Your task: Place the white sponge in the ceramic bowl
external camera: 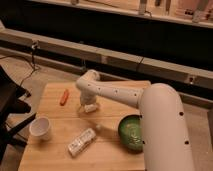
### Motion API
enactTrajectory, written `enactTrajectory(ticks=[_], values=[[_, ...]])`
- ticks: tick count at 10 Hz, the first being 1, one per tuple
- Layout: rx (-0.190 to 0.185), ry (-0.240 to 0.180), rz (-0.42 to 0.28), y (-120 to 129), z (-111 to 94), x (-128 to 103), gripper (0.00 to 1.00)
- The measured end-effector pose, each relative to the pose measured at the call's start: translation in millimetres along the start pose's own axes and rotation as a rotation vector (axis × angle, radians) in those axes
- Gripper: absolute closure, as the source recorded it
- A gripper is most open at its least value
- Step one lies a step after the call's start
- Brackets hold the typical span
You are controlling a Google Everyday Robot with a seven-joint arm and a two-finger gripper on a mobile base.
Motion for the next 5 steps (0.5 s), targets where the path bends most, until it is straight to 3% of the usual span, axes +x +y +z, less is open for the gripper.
enactTrajectory(ticks=[5], values=[[-0.027,0.024,0.013,1.8,-0.2,3.2,0.20]])
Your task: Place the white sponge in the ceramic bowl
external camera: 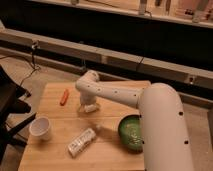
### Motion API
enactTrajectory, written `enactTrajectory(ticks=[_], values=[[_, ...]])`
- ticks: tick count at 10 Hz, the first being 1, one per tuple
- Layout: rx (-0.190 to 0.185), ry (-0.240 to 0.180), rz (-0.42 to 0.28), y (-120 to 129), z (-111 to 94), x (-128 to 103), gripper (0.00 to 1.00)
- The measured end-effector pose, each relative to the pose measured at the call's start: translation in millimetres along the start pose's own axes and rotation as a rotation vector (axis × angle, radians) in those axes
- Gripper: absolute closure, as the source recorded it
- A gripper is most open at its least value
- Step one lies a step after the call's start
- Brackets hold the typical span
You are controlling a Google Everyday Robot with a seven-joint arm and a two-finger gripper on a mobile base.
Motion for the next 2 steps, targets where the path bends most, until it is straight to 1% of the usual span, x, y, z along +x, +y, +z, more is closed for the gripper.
enactTrajectory(ticks=[2], values=[[-0.008,0.012,-0.003,-0.8,-1.6,6.2,0.20]])
